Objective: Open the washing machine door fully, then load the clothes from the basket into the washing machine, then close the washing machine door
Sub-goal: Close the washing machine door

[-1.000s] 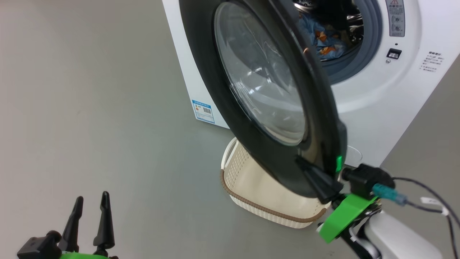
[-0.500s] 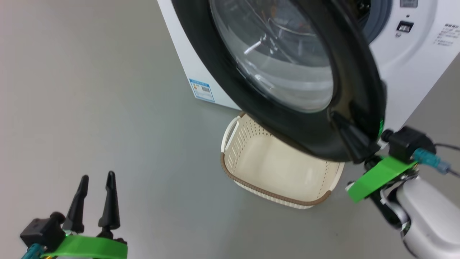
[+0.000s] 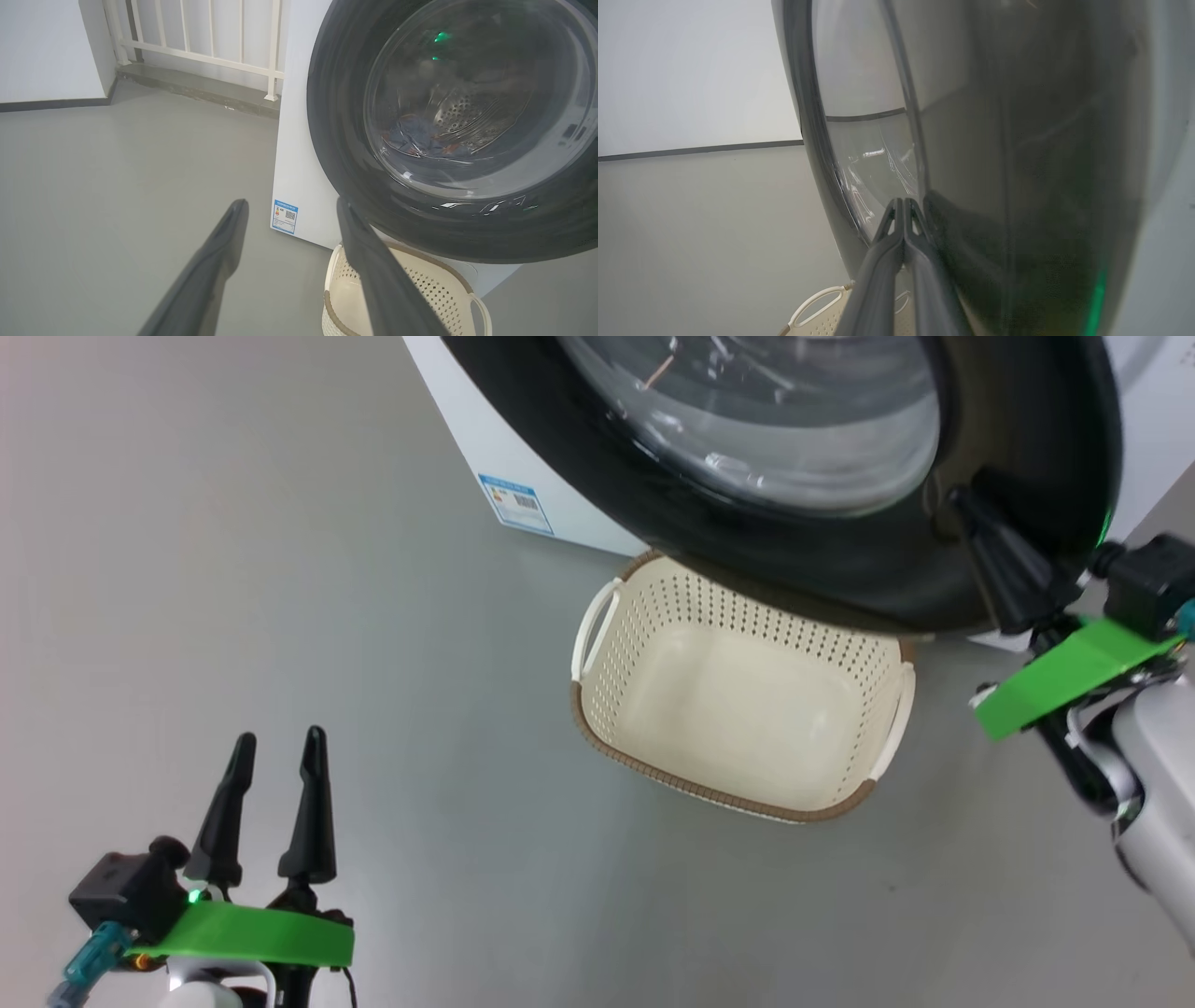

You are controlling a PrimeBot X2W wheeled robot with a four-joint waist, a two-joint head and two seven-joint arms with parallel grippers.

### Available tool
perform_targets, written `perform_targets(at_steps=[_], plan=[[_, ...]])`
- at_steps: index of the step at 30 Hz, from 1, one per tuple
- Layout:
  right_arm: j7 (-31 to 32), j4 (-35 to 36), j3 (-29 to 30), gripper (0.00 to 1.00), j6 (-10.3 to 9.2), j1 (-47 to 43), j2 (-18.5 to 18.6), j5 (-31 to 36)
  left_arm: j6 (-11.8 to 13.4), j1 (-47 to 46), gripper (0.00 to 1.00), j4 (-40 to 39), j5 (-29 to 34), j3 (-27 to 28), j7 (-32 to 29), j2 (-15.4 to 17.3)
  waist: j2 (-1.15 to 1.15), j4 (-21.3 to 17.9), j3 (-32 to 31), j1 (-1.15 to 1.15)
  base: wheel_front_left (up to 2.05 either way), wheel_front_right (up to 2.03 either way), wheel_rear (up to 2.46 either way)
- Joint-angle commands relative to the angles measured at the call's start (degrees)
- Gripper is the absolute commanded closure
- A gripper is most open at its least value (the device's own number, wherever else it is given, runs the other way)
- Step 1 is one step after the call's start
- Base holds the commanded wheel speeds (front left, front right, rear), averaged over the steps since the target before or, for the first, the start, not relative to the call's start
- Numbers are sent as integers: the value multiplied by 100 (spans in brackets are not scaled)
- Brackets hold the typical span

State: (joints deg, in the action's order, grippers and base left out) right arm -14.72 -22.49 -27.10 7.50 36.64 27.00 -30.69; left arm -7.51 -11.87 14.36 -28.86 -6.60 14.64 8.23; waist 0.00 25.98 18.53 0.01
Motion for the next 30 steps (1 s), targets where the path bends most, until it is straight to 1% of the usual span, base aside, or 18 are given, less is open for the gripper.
perform_targets(at_steps=[1, 13, 18, 30], plan=[[-28, 49, -1, 100, -1, 112, 123, 44, 2, -166, 0, -172, -29, 173, 36, 146, 0, -35, 154, -1, 0, 0, 0], [-28, -177, 31, 100, -1, 1032, 360, 51, 2, -445, 0, -285, -59, 38, 36, 92, 0, -119, 651, -1, 0, 0, 0], [-28, -306, 39, 100, -1, 1399, 391, 15, 2, -545, 0, -323, -217, -50, 36, 35, 0, -133, 755, -1, 0, 0, 0], [-28, -716, 52, 100, -1, 2133, 471, 34, 2, -658, 0, -362, -310, -147, 36, 83, 0, -118, 939, -1, 0, 0, 0]])
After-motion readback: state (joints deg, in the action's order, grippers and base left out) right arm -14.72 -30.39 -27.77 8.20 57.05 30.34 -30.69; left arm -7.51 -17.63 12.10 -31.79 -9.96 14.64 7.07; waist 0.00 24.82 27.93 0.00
